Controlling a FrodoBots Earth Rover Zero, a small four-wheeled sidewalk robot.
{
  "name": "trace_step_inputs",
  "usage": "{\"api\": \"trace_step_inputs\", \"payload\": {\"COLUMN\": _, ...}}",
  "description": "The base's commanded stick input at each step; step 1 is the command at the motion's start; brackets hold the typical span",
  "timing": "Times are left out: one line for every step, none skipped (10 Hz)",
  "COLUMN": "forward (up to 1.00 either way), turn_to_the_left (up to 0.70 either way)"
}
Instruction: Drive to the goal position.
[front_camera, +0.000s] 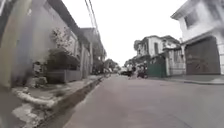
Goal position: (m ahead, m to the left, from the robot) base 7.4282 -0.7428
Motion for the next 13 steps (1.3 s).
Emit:
{"api": "trace_step_inputs", "payload": {"forward": 0.70, "turn_to_the_left": 0.00}}
{"api": "trace_step_inputs", "payload": {"forward": 0.70, "turn_to_the_left": 0.00}}
{"api": "trace_step_inputs", "payload": {"forward": 0.70, "turn_to_the_left": 0.00}}
{"api": "trace_step_inputs", "payload": {"forward": 0.70, "turn_to_the_left": 0.00}}
{"api": "trace_step_inputs", "payload": {"forward": 0.70, "turn_to_the_left": 0.00}}
{"api": "trace_step_inputs", "payload": {"forward": 0.70, "turn_to_the_left": 0.00}}
{"api": "trace_step_inputs", "payload": {"forward": 0.70, "turn_to_the_left": 0.00}}
{"api": "trace_step_inputs", "payload": {"forward": 0.70, "turn_to_the_left": 0.00}}
{"api": "trace_step_inputs", "payload": {"forward": 0.70, "turn_to_the_left": 0.00}}
{"api": "trace_step_inputs", "payload": {"forward": 0.70, "turn_to_the_left": 0.00}}
{"api": "trace_step_inputs", "payload": {"forward": 0.70, "turn_to_the_left": 0.00}}
{"api": "trace_step_inputs", "payload": {"forward": 0.70, "turn_to_the_left": 0.00}}
{"api": "trace_step_inputs", "payload": {"forward": 0.70, "turn_to_the_left": 0.00}}
